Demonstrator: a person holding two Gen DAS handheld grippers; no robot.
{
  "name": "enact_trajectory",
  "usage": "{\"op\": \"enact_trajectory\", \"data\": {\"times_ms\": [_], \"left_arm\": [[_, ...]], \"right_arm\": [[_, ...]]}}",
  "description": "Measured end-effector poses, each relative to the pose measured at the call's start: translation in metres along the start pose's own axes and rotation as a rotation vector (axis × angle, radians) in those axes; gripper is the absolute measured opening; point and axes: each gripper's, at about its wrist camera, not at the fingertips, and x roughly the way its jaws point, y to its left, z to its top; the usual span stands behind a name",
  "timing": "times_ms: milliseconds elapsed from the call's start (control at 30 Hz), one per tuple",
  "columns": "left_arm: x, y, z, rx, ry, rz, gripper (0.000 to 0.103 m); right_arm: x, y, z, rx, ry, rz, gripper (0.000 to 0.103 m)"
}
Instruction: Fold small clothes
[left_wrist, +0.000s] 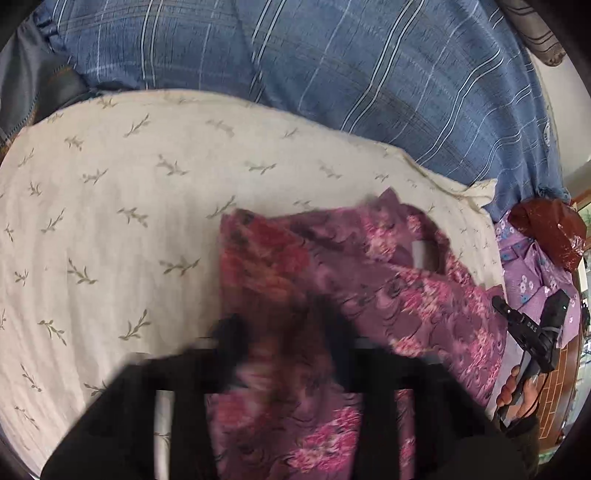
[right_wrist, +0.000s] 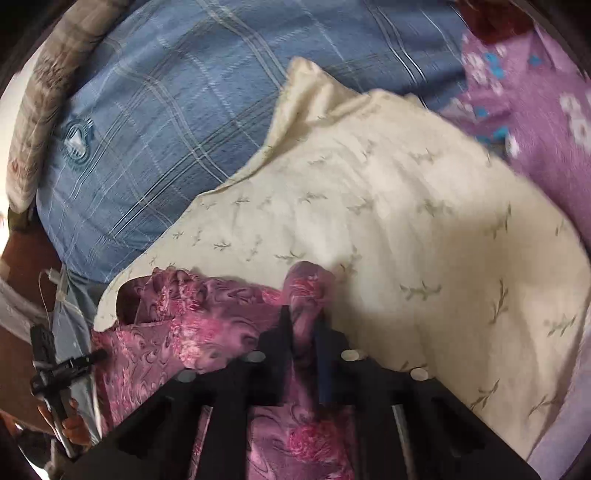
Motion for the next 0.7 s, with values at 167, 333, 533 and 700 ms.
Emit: {"op": "enact_trajectory", "data": {"times_ms": [167,333,533,700], "left_arm": [[-0.019,0.005,0.014,-0.086,-0.107,-0.056,0.006],[-0.015,0.036,0.03,-0.216,-0.166,-0.043,0.006],[0.026,0.039,0.031,-0.223,-0.045,0.05,0.006],[-0.026,0.039,0.016,-0.223,-0.096,-0.005,0.017]], "right_arm": [[-0.043,0.029,0.023,-0.065,-0.169,0.082,0.005],[-0.028,0.014,0.039,0.011,-0.198,0.093,0.005],[0.038,-0.011,0.029,0.062,-0.032,-0.022,0.006],[-0.009,-0.008,0.02,0.061,-0.102,0.021,0.014]]}}
